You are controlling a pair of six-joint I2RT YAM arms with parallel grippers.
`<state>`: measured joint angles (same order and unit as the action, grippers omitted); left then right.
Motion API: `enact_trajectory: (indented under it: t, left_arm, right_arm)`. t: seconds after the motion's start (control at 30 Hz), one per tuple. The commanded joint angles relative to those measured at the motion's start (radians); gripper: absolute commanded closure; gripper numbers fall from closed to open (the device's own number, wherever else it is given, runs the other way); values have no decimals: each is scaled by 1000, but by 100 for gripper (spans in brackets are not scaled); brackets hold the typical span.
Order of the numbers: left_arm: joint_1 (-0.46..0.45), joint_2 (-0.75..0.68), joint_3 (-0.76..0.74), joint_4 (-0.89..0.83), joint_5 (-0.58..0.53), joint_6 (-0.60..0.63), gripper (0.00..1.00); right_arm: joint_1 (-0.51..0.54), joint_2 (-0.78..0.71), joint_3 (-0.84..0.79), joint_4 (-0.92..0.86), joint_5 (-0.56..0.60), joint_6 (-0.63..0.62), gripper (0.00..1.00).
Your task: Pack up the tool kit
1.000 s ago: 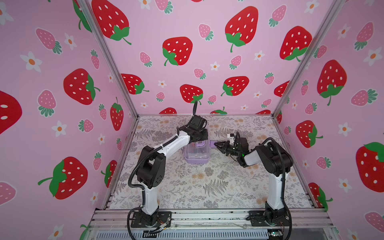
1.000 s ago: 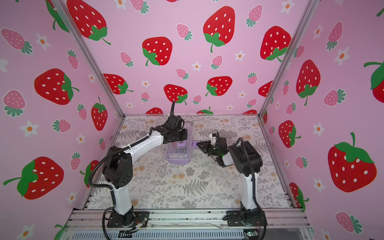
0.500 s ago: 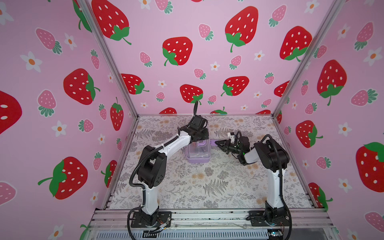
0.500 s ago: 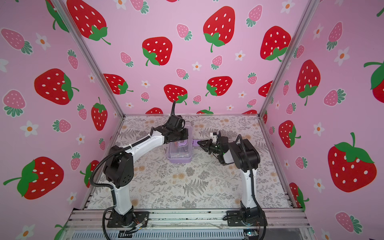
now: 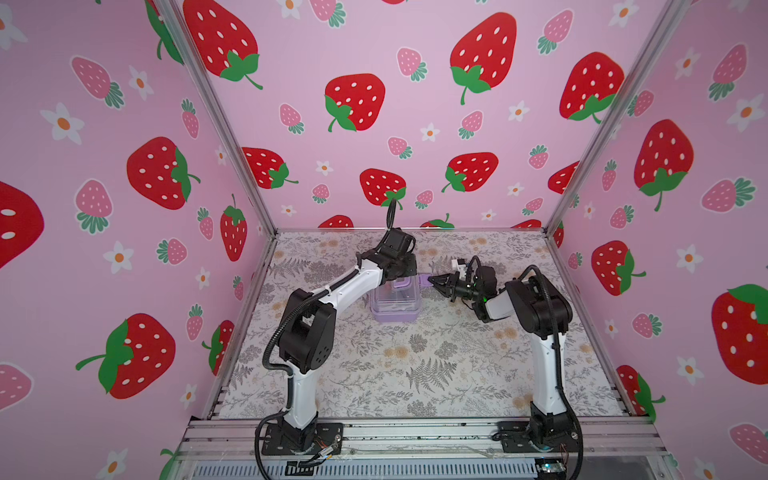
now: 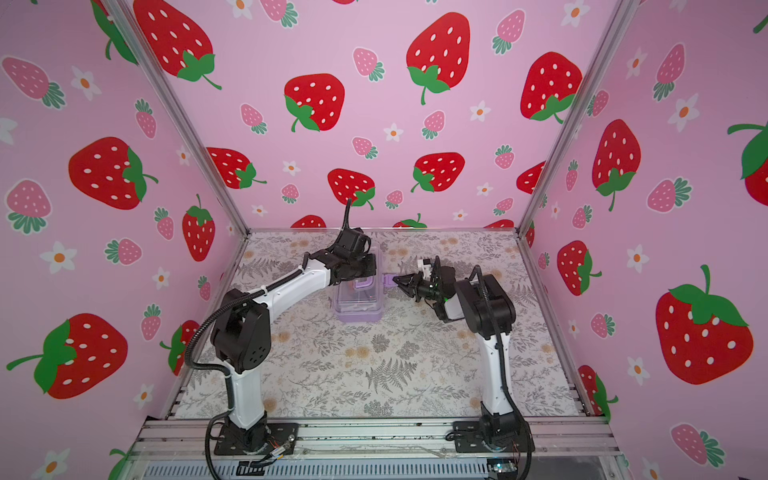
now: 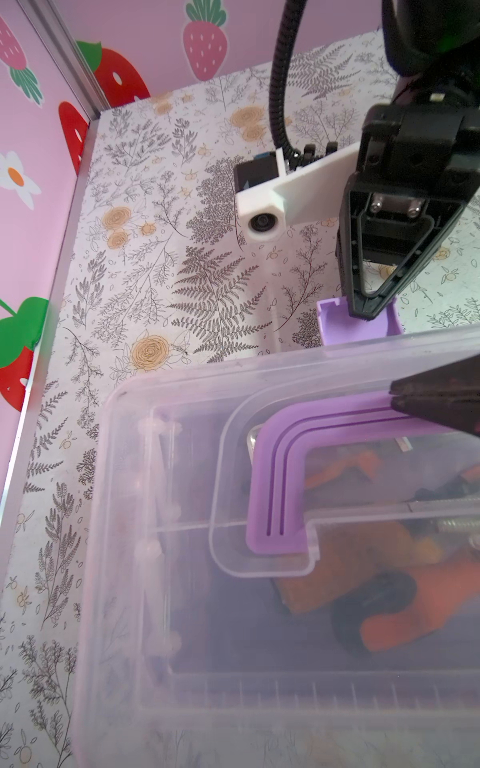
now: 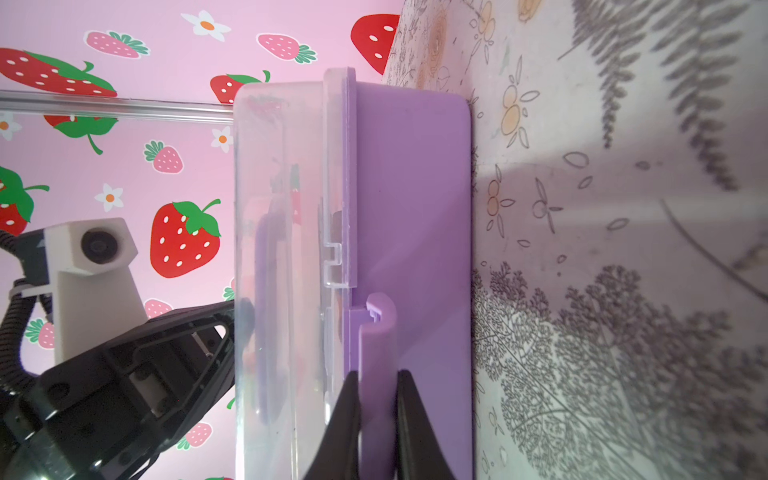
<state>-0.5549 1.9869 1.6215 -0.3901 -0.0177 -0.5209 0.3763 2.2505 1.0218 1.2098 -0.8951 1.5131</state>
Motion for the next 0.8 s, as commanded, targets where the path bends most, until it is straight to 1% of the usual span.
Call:
enact_trajectory:
  t: [0.0,0.1,0.2,0.33,0.43,0.63,0.77]
  left_arm:
    - [-48,125,-88,-226,141,-4,100]
    - [-47,125,-99,-223,142,-8,100]
    - [-48,125,-110,-213,146,-11,100]
    - [-47,129,-114,-207,149,-13,100]
    - [-49,130,-114,-204,149,-13,100]
    - [-52,140,-111,-202,149,-12,100]
    - [-51,148,-110,-201,148,-6,100]
  right_arm:
    - [46,-112,86,649,-58,161,100]
    - [46,-120,70,661,-27,236,100]
    - [46,-146,52,661,-8,266,100]
    - [46,-188,49,662,-14,260,100]
    - [47,-210,67,663,-45,238,100]
    - [53,-220,109,663,-89,225,100]
    - [79,-232,134,663,-124,214,100]
